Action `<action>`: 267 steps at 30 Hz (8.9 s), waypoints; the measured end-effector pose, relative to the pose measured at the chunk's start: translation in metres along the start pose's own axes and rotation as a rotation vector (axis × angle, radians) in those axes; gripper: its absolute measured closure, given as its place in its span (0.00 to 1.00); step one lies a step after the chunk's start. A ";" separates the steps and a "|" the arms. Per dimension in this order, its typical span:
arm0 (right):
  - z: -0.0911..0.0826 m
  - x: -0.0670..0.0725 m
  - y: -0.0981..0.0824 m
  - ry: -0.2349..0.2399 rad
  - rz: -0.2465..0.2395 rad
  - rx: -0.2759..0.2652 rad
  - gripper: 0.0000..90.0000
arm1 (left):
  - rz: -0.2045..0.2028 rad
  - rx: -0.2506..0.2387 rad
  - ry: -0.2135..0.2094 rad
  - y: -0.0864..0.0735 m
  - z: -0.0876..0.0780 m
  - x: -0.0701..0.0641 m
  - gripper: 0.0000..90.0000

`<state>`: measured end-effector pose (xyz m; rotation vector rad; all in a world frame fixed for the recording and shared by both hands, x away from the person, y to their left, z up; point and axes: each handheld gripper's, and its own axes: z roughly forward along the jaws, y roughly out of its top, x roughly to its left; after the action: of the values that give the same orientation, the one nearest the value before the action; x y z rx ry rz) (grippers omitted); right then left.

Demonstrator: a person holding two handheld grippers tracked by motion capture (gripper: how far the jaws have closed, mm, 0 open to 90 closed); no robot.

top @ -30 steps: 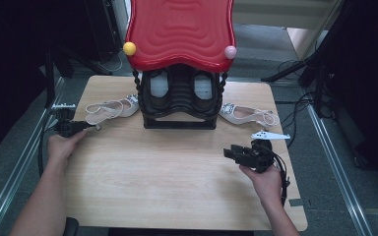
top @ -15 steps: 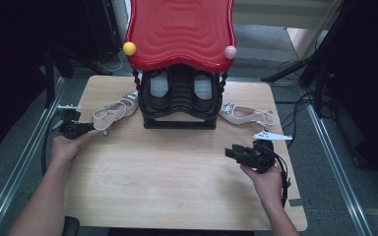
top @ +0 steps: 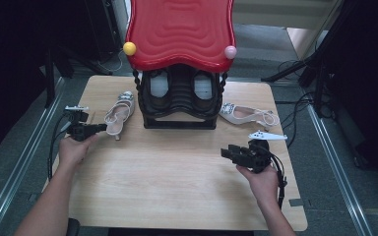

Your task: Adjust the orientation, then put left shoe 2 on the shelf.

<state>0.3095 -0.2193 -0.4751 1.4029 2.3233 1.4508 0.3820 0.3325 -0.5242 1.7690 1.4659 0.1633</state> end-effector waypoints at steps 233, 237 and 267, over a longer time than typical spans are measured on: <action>0.010 0.008 -0.002 -0.029 -0.084 0.056 0.61 | 0.038 -0.387 -0.091 0.250 -0.110 -0.227 0.76; 0.009 0.008 -0.002 -0.033 -0.081 0.054 0.61 | 0.062 -0.365 -0.083 0.254 -0.116 -0.228 0.62; 0.006 0.006 0.001 -0.047 -0.069 0.030 0.61 | 0.068 -0.280 -0.041 0.217 -0.131 -0.153 0.57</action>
<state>0.3092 -0.2108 -0.4755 1.3343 2.3502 1.3555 0.4253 0.2659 -0.2393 1.5844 1.2859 0.3481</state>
